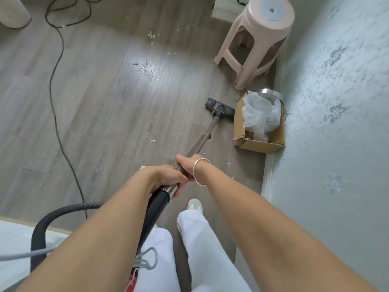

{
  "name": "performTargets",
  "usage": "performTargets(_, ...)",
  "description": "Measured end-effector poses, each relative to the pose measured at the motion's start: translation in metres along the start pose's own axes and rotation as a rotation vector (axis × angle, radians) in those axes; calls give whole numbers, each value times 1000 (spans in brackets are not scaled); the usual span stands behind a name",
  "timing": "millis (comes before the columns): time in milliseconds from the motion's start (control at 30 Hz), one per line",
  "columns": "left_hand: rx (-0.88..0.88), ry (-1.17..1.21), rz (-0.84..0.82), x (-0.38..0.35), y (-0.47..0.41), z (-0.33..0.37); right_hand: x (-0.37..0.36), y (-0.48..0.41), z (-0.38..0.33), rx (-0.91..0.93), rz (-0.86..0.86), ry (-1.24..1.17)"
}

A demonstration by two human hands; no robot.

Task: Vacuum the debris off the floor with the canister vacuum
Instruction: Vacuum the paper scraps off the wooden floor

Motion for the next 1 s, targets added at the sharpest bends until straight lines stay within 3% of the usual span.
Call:
performTargets(133,43,-24,15,-9,-5,9,11,-7,4,-14,-17,-11)
performTargets(533,114,-125,-8,8,30,-62,-50,37,37,-113,-223,-68)
performTargets(867,117,-168,-34,4,93,-167,-126,127,95,-196,-322,-193)
performTargets(1000,76,-194,-77,-5,114,-202,-136,164,117,-151,-282,-199)
Point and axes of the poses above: each hand's wrist, its own y-axis away from the middle knuckle, its own x-axis out of the back of the hand, z = x × y, the point moved 6 cm from there along -y, towards the middle knuckle, and after that the axes turned 14 degrees about z, right-handed, at the moved point
